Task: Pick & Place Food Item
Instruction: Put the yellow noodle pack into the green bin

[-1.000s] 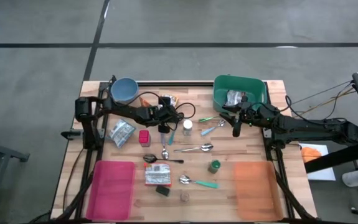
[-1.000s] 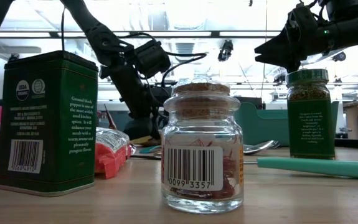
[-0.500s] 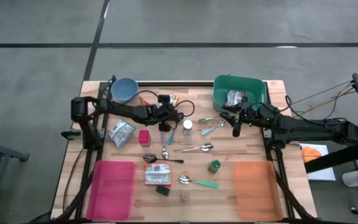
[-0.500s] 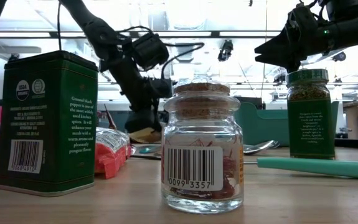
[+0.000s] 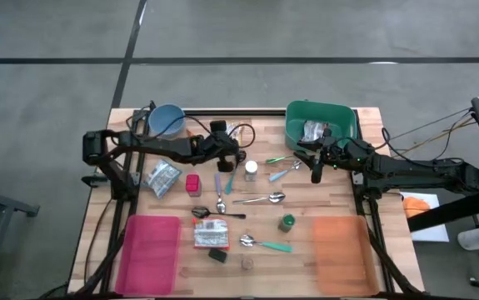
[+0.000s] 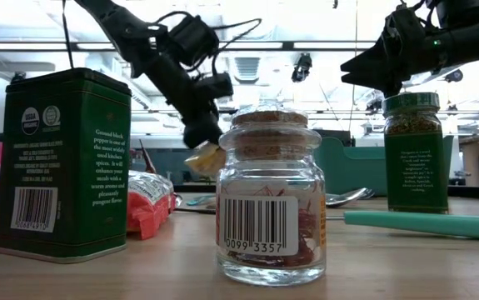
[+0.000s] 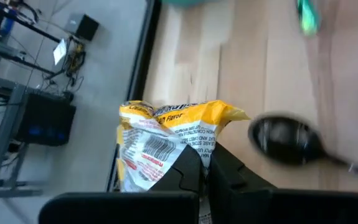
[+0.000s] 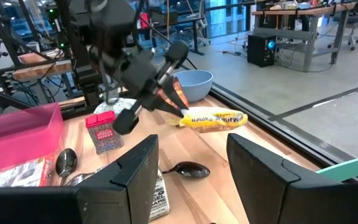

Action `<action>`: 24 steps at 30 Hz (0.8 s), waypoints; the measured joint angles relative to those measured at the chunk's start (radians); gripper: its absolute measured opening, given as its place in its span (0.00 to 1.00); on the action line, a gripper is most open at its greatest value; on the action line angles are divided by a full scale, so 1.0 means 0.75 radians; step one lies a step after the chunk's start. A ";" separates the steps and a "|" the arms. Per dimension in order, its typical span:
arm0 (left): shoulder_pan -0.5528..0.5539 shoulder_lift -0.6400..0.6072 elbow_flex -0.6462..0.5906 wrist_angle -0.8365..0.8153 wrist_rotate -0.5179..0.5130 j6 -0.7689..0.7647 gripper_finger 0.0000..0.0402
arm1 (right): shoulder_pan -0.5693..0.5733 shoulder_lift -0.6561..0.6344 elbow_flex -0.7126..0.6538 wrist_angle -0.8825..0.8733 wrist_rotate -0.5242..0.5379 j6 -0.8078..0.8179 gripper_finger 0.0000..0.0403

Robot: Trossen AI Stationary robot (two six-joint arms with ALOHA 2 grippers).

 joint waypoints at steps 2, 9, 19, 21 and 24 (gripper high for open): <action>0.000 -0.007 0.000 0.061 0.041 -0.011 0.00 | 0.000 0.000 0.000 0.000 0.000 -0.002 0.46; 0.002 -0.021 0.000 0.277 0.174 -0.044 0.00 | 0.000 -0.001 0.000 0.000 0.000 0.001 0.46; 0.006 -0.018 0.000 0.605 0.356 -0.094 0.00 | 0.000 -0.001 0.000 0.000 0.000 0.001 0.46; 0.012 -0.012 0.000 0.681 0.402 -0.144 0.00 | 0.000 -0.001 0.000 0.000 0.000 -0.002 0.46; 0.024 0.006 0.000 0.781 0.456 -0.238 0.00 | 0.000 -0.001 0.000 0.000 0.000 0.000 0.46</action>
